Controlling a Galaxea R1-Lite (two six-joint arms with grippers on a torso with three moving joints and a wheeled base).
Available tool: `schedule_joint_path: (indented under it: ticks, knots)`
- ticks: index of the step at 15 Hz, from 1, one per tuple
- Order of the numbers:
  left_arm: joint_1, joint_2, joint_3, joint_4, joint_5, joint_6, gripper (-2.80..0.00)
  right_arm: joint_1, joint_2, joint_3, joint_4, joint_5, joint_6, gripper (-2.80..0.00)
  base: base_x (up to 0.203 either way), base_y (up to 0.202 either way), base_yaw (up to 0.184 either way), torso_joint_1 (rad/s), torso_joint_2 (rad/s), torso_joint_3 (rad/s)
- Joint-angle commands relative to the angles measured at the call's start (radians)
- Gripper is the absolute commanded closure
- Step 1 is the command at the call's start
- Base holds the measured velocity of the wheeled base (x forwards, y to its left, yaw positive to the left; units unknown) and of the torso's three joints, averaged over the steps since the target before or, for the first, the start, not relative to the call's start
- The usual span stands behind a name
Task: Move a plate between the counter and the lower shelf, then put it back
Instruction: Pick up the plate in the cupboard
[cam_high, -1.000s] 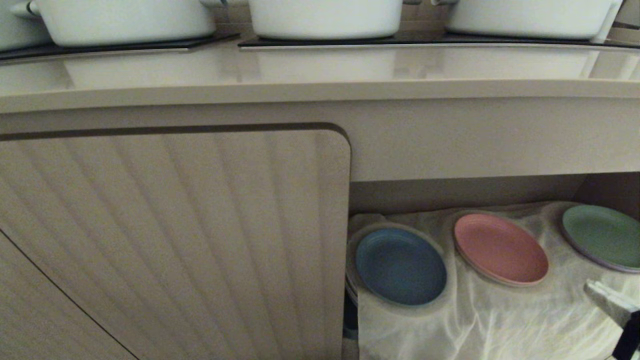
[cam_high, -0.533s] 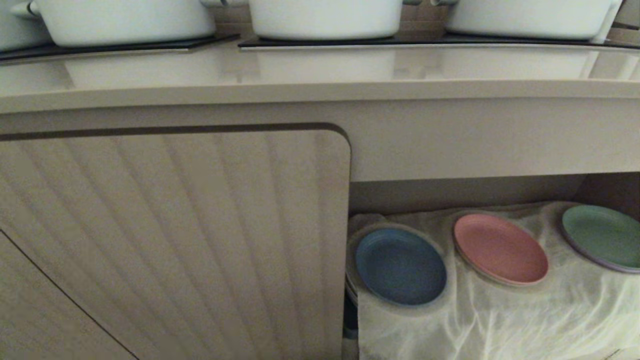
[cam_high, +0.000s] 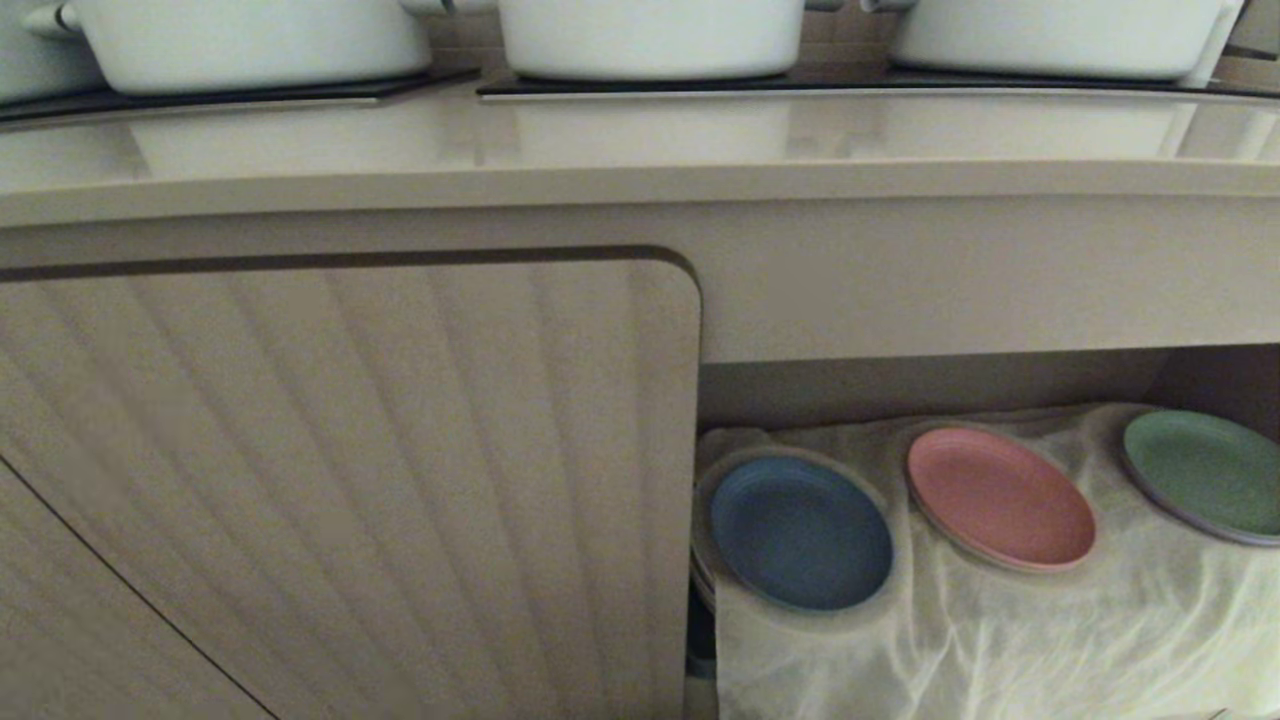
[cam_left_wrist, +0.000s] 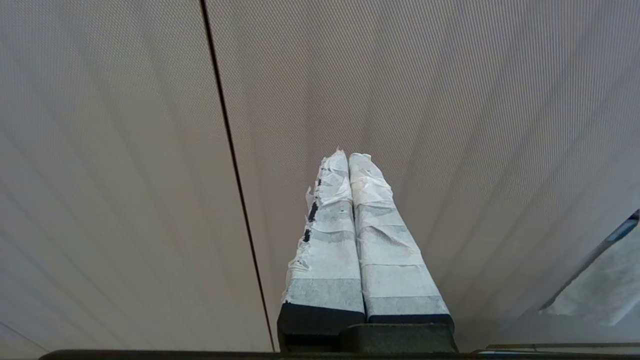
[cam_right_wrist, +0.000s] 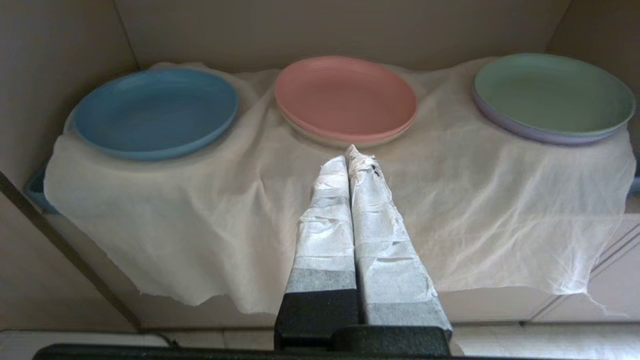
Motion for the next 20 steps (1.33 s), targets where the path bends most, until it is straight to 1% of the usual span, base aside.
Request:
schedule_joint_path:
  ticks: [1, 4, 7, 10, 13, 16, 19, 20]
  knots:
    - [0.0, 0.0, 0.0, 0.0, 0.0, 0.0, 0.0, 0.001, -0.027, -0.001, 0.002, 0.001, -0.002, 0.0, 0.0, 0.0, 0.0, 0.0, 0.0, 0.0]
    - [0.0, 0.0, 0.0, 0.0, 0.0, -0.001, 0.0, 0.001, -0.027, -0.001, 0.004, -0.001, 0.007, 0.0, 0.0, 0.0, 0.0, 0.0, 0.0, 0.0]
    - [0.0, 0.0, 0.0, 0.0, 0.0, -0.001, 0.0, 0.002, -0.025, -0.001, 0.0, -0.003, 0.035, 0.0, 0.0, 0.0, 0.0, 0.0, 0.0, 0.0]
    - [0.0, 0.0, 0.0, 0.0, 0.0, -0.001, 0.0, 0.002, -0.026, -0.003, 0.004, 0.0, 0.033, 0.0, 0.0, 0.0, 0.0, 0.0, 0.0, 0.0]
    - [0.0, 0.0, 0.0, 0.0, 0.0, -0.001, 0.0, 0.001, -0.027, 0.0, 0.0, 0.021, -0.021, 0.0, 0.0, 0.0, 0.0, 0.0, 0.0, 0.0]
    - [0.0, 0.0, 0.0, 0.0, 0.0, -0.001, 0.0, 0.001, -0.027, -0.001, 0.0, 0.032, -0.094, 0.0, 0.0, 0.0, 0.0, 0.0, 0.0, 0.0]
    - [0.0, 0.0, 0.0, 0.0, 0.0, 0.0, 0.0, 0.001, -0.027, 0.0, -0.07, 0.043, -0.09, 0.0, 0.0, 0.0, 0.0, 0.0, 0.0, 0.0]
    - [0.0, 0.0, 0.0, 0.0, 0.0, -0.001, 0.0, 0.001, -0.025, -0.007, -0.106, 0.068, -0.087, 0.0, 0.0, 0.0, 0.0, 0.0, 0.0, 0.0]
